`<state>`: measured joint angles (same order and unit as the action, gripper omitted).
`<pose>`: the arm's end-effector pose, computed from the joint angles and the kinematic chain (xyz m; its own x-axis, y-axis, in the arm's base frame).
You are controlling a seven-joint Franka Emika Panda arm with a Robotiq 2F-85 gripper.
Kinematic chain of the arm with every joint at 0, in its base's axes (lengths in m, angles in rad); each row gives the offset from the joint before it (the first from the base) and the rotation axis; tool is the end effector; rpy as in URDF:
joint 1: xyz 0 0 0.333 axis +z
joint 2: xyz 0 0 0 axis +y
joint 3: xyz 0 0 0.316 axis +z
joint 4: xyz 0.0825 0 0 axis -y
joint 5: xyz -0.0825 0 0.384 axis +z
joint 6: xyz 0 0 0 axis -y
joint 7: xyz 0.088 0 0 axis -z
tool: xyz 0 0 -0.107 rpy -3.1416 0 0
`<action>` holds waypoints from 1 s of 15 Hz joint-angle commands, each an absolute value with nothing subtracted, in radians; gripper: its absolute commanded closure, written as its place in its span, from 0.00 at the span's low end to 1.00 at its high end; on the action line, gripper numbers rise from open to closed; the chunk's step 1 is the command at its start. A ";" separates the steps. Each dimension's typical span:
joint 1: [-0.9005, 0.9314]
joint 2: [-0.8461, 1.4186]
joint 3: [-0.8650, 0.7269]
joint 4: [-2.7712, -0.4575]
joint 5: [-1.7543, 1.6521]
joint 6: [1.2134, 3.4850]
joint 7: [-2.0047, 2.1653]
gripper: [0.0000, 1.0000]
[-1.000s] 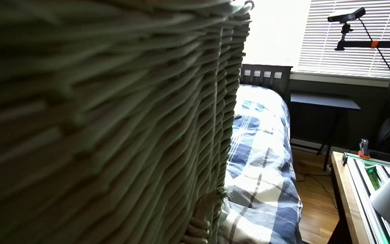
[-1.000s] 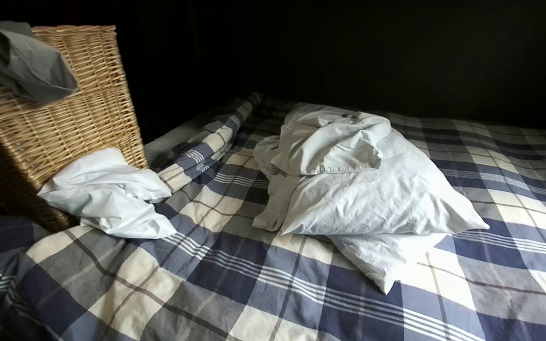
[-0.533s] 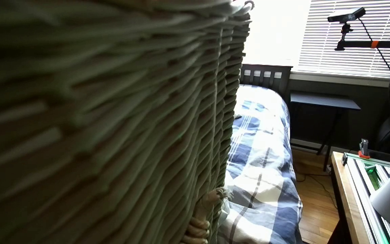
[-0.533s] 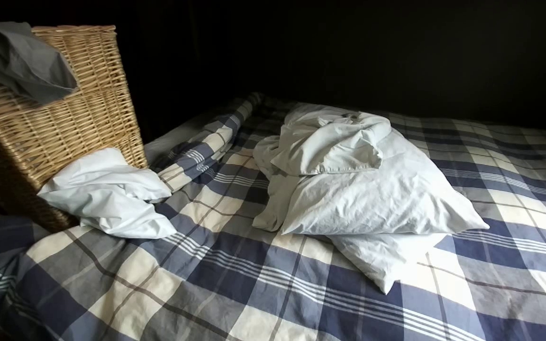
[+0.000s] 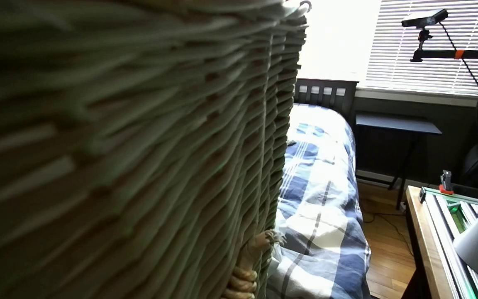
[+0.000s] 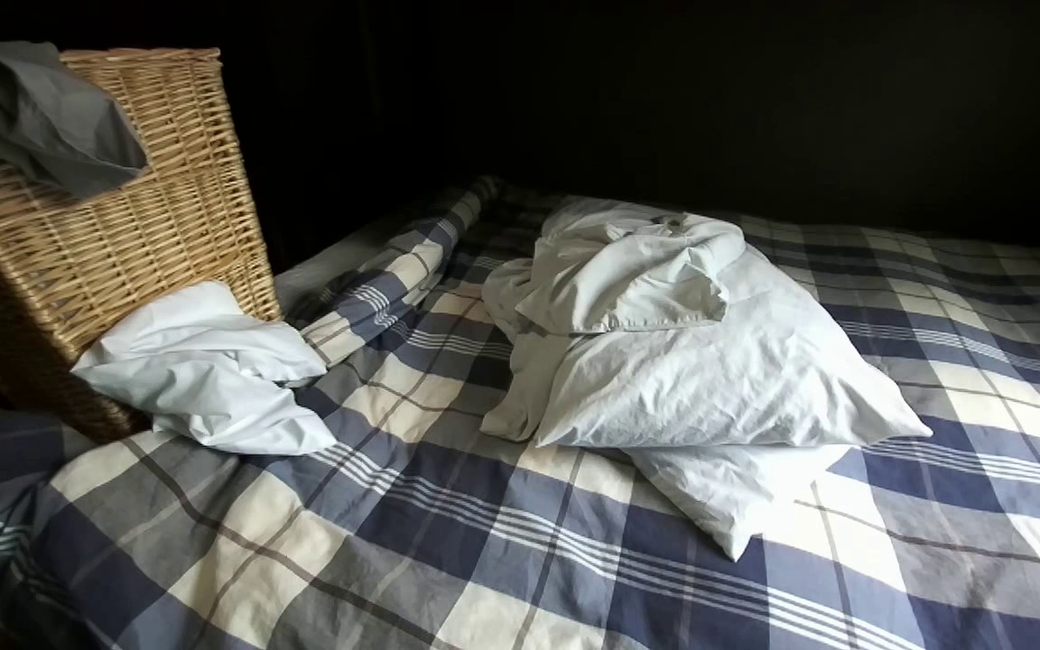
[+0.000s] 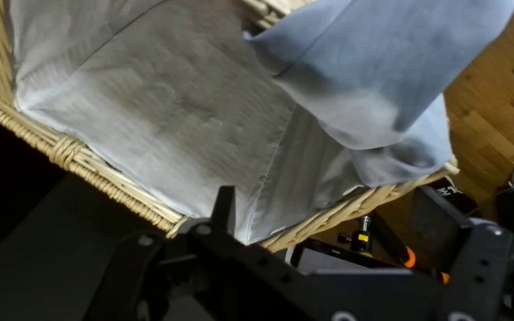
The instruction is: Lift the grey pillow case cover and put it in the washing basket
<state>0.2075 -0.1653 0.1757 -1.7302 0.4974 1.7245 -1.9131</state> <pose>0.4606 0.2420 0.6599 -0.6302 0.6779 0.3785 0.7761 0.5633 0.2834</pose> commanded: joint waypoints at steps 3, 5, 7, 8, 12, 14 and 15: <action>0.207 -0.386 0.154 -1.988 0.446 1.763 -1.736 0.00; 0.186 -0.512 0.099 -2.106 0.456 1.792 -1.725 0.00; 0.216 -0.420 0.091 -2.005 0.446 1.756 -1.731 0.00; 0.214 -0.449 0.073 -2.030 0.445 1.760 -1.733 0.00; 0.225 -0.438 0.078 -2.019 0.447 1.761 -1.734 0.00; 0.226 -0.426 0.079 -2.014 0.447 1.759 -1.734 0.00; 0.226 -0.424 0.079 -2.013 0.447 1.759 -1.734 0.00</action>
<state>0.2089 -0.4264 0.0914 -2.0165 0.4538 1.7593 -1.7400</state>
